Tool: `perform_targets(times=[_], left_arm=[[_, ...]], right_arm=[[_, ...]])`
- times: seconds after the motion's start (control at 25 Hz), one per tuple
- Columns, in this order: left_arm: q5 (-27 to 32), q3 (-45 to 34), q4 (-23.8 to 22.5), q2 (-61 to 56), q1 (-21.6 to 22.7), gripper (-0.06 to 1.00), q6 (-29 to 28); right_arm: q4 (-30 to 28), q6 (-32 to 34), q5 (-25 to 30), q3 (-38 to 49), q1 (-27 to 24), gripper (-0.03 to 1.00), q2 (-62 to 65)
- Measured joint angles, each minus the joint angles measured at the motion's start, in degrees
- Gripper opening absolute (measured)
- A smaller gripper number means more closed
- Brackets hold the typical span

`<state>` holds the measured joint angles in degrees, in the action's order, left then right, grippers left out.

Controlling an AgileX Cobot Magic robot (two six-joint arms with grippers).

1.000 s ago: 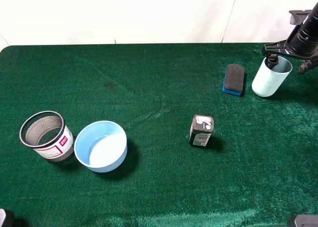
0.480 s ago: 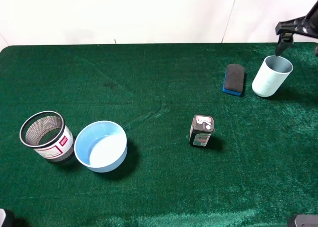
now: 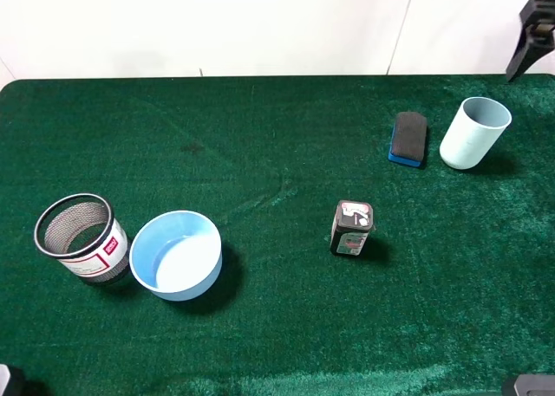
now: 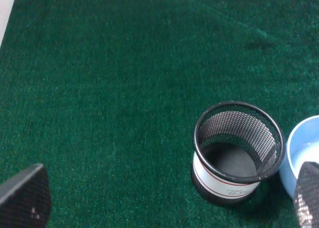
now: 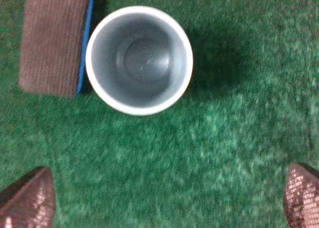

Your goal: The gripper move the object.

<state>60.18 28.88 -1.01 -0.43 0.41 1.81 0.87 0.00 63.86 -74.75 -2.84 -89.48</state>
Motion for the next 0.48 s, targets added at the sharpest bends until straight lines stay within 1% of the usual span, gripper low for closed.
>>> perform_targets(times=[0.16,0.24,0.48], left_arm=[[0.00,0.00,0.00,0.00,0.00,0.99,0.00],[0.00,0.00,0.00,0.00,0.00,0.99,0.00],[0.00,0.00,0.00,0.00,0.00,0.99,0.00]], right_arm=[[1.51,0.00,4.14,0.00,0.00,0.69,3.90],[2.18,0.00,5.26,0.00,0.00,0.69,5.99],[2.83,-0.40,5.69,0.12,1.37,0.69,12.42]])
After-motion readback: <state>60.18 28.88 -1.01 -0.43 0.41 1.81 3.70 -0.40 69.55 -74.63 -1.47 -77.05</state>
